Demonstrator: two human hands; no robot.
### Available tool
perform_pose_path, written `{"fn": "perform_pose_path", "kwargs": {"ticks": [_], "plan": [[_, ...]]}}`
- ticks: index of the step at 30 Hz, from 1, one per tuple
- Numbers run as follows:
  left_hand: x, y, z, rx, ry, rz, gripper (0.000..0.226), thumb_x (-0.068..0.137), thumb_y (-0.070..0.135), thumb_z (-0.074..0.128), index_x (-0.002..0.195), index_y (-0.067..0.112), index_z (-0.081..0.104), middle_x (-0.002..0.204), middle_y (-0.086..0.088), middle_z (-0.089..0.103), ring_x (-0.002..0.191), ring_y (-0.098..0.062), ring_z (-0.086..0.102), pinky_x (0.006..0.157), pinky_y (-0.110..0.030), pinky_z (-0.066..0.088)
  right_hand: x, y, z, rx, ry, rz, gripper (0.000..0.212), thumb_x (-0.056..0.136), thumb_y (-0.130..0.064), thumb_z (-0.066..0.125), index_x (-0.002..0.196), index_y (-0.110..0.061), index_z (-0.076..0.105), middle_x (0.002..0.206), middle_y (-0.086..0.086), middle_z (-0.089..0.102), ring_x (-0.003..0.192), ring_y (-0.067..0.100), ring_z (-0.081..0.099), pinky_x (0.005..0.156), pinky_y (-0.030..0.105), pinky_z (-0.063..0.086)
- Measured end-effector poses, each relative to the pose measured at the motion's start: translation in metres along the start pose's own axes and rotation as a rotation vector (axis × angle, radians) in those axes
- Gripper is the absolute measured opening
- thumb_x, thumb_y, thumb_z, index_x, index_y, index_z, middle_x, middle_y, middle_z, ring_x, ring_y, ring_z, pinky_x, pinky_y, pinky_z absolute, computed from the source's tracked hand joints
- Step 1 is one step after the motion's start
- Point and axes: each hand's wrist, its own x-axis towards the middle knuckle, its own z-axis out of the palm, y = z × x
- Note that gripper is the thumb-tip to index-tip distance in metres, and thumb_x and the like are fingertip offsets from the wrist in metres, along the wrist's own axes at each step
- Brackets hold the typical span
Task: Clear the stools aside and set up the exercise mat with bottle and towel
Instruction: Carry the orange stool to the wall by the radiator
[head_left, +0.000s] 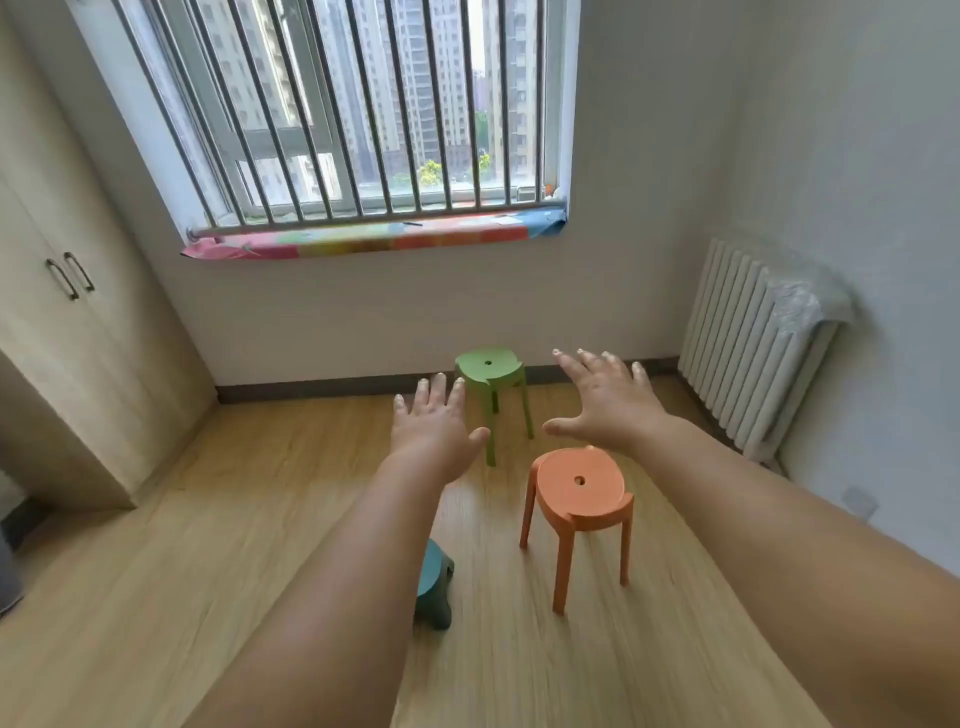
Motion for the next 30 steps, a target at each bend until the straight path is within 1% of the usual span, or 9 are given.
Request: {"fn": "perform_pose_path", "kwargs": {"ticks": [5,10,14,17,20,22,26,28,30], "plan": [[0.008,-0.011,0.045,0.004,-0.104,0.043,0.072,0.097,0.046,0.039,0.153,0.025,0.000,0.162,0.001,-0.001,0.149,-0.020,0.000,0.120,-0.046,0.007,-0.002,0.010,0.060,-0.006,-0.079,0.111,0.091,0.079,-0.065,0.060,0.152,-0.039,0.013,0.160,0.001,0.023,0.147,0.026,0.019,0.116,0.055,0.014],[0.031,-0.005,0.076,-0.026,-0.166,0.055,0.068,0.097,0.043,0.042,0.153,0.025,0.009,0.161,-0.001,0.013,0.147,-0.021,0.016,0.118,-0.043,0.020,0.012,0.036,0.101,0.012,-0.162,0.171,0.090,0.076,-0.066,0.062,0.150,-0.040,0.018,0.156,-0.001,0.032,0.141,0.027,0.033,0.108,0.050,0.034],[0.068,0.013,0.101,-0.027,-0.218,0.100,0.060,0.099,0.029,0.040,0.153,0.023,0.015,0.159,-0.001,0.020,0.146,-0.020,0.022,0.120,-0.044,0.015,0.040,0.071,0.130,0.054,-0.245,0.223,0.088,0.076,-0.062,0.064,0.149,-0.041,0.019,0.153,-0.002,0.037,0.135,0.024,0.042,0.099,0.045,0.045],[0.099,0.028,0.117,-0.030,-0.248,0.092,0.059,0.098,0.027,0.042,0.152,0.023,0.019,0.158,-0.001,0.025,0.144,-0.022,0.026,0.119,-0.045,0.020,0.064,0.101,0.148,0.098,-0.297,0.238,0.087,0.077,-0.059,0.065,0.149,-0.040,0.021,0.149,-0.003,0.041,0.130,0.023,0.047,0.095,0.042,0.049],[0.135,0.052,0.139,-0.072,-0.302,0.059,0.056,0.097,0.023,0.043,0.151,0.023,0.025,0.155,-0.001,0.032,0.138,-0.023,0.036,0.113,-0.042,0.032,0.089,0.134,0.163,0.171,-0.362,0.271,0.085,0.080,-0.055,0.065,0.150,-0.037,0.021,0.147,-0.002,0.042,0.125,0.022,0.050,0.089,0.037,0.052],[0.157,0.068,0.159,-0.088,-0.317,0.043,0.055,0.097,0.020,0.042,0.149,0.023,0.027,0.152,0.000,0.035,0.135,-0.022,0.039,0.110,-0.039,0.036,0.104,0.152,0.171,0.187,-0.400,0.291,0.084,0.081,-0.053,0.065,0.151,-0.036,0.021,0.148,-0.001,0.041,0.125,0.022,0.050,0.091,0.037,0.051],[0.192,0.098,0.201,-0.159,-0.375,0.046,0.052,0.094,0.022,0.045,0.145,0.024,0.034,0.147,0.001,0.042,0.129,-0.021,0.045,0.102,-0.037,0.044,0.133,0.186,0.191,0.213,-0.454,0.347,0.082,0.085,-0.050,0.062,0.153,-0.031,0.020,0.150,0.003,0.038,0.130,0.024,0.047,0.097,0.040,0.048],[0.204,0.106,0.218,-0.172,-0.413,0.081,0.049,0.093,0.022,0.045,0.142,0.024,0.037,0.143,0.001,0.046,0.123,-0.020,0.049,0.095,-0.036,0.048,0.143,0.197,0.201,0.247,-0.473,0.379,0.081,0.087,-0.049,0.061,0.153,-0.030,0.019,0.151,0.002,0.036,0.132,0.024,0.044,0.097,0.039,0.045],[0.222,0.112,0.231,-0.174,-0.446,0.096,0.052,0.093,0.023,0.044,0.144,0.024,0.034,0.144,0.001,0.044,0.124,-0.020,0.049,0.093,-0.035,0.049,0.154,0.207,0.212,0.281,-0.496,0.403,0.080,0.088,-0.048,0.060,0.153,-0.030,0.018,0.151,0.001,0.035,0.134,0.023,0.042,0.095,0.038,0.044]]}}
